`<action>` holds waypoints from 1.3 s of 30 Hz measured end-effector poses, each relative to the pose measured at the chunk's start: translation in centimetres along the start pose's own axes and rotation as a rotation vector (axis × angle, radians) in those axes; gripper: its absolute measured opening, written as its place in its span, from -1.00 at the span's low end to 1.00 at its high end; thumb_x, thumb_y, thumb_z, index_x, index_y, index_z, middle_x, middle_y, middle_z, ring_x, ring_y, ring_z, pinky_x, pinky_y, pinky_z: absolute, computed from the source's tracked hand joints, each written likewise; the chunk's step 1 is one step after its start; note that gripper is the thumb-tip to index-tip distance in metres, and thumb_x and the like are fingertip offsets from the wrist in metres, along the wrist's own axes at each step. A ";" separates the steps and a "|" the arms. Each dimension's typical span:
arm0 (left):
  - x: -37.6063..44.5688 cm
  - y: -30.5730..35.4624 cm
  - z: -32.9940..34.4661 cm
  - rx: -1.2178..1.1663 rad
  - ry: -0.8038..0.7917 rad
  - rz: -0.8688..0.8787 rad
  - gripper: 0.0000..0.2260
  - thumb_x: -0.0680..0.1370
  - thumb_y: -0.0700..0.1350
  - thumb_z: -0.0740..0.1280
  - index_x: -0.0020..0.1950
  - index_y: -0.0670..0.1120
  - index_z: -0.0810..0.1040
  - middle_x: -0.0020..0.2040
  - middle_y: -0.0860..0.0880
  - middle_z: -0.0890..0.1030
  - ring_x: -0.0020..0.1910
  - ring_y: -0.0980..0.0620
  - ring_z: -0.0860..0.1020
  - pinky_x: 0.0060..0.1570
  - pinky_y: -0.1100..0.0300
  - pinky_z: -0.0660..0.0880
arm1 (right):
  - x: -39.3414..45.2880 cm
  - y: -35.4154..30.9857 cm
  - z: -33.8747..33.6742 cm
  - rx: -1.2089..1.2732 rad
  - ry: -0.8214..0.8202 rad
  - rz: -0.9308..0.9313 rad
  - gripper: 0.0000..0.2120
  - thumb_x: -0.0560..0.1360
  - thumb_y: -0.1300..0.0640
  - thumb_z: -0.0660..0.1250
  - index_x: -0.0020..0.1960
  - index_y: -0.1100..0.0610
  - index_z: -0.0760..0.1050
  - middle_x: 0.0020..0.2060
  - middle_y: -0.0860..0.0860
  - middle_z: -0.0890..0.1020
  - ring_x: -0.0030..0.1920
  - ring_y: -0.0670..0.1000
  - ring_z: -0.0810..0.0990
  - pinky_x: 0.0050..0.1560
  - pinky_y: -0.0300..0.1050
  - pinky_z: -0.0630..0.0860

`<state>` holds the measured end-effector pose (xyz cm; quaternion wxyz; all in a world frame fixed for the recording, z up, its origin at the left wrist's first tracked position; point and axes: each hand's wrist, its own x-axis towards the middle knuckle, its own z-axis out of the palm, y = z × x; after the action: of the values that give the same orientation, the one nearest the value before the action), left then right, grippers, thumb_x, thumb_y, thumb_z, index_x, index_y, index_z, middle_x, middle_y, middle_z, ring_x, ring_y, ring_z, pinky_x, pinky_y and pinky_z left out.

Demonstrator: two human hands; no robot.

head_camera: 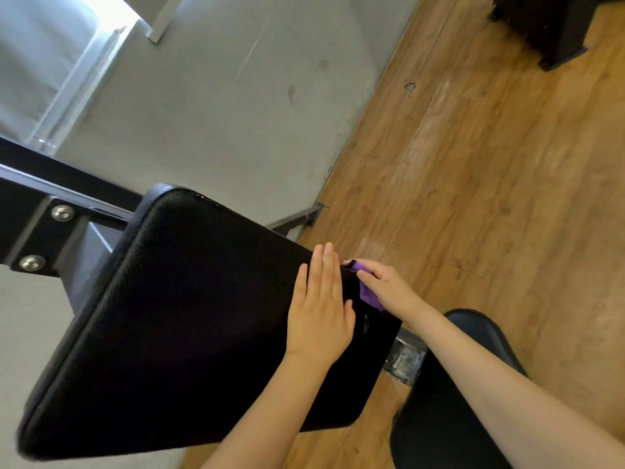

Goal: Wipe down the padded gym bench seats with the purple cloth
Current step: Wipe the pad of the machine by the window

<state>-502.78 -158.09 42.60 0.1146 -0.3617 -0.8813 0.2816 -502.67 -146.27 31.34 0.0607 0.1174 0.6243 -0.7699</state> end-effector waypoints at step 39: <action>-7.2 5.6 4.7 -0.138 -0.010 -0.287 -0.27 0.51 0.04 0.24 0.51 -0.24 -0.04 0.54 -0.19 0.09 0.50 -0.14 0.04 0.43 -0.02 -0.06 | -3.6 11.4 -0.4 0.157 0.422 0.312 -0.90 0.61 0.20 0.13 -0.02 0.14 0.41 -0.30 0.04 0.48 -0.28 -0.02 0.47 -0.09 -0.04 0.46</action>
<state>-496.37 -161.83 35.56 0.1241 -0.2374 -0.9418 0.2031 -496.42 -148.46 21.40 0.0379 0.3741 0.5360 -0.7559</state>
